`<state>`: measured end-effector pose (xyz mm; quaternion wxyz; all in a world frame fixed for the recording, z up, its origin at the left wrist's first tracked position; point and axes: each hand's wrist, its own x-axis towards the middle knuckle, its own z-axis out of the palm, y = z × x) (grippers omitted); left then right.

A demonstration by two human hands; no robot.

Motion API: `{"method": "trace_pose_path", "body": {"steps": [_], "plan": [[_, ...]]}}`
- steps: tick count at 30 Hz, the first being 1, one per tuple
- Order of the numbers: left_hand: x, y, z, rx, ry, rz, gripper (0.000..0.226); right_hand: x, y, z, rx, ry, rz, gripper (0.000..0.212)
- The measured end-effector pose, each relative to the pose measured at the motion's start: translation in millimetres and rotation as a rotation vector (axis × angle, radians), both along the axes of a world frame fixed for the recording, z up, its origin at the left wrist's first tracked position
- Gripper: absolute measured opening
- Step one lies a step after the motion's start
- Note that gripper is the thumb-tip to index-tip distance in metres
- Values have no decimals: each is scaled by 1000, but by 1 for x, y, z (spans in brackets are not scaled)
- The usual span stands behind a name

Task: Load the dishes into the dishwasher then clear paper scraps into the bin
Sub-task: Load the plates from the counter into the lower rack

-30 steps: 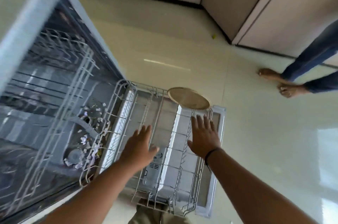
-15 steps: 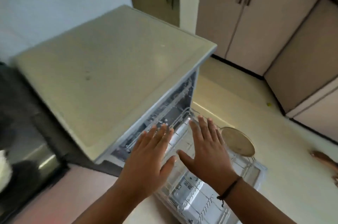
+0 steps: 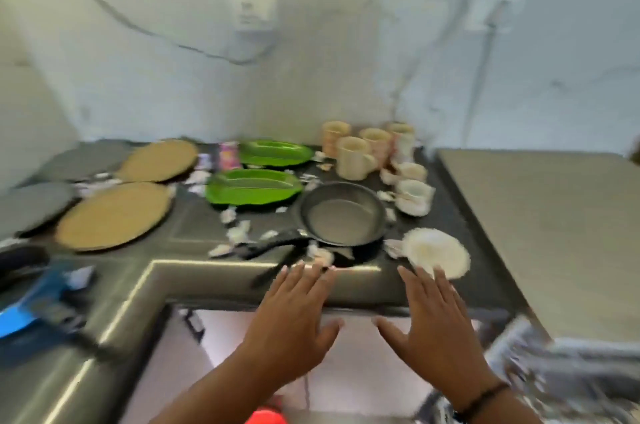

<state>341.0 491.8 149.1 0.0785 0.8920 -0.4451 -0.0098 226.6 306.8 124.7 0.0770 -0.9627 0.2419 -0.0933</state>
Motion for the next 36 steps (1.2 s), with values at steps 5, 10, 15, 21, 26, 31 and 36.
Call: {"method": "trace_pose_path", "body": {"steps": [5,10,15,21,26,31,36], "plan": [[32,98,11,-125,61,245,79,84,86,31,23,-5,255,91],[68,143,12,-283,72,448,71,160,125,52,102,3,450,79],[113,162,26,-390,190,624,69,240,145,45,143,7,565,77],[179,169,41,-599,280,814,67,326,162,32,188,57,698,77],[253,179,39,-777,475,1055,60,402,173,27,602,181,686,63],[311,213,43,-1122,762,1260,42,454,197,18,1301,352,323,19],[372,246,46,-1156,799,1398,13,487,213,12,1566,351,-11,43]]}}
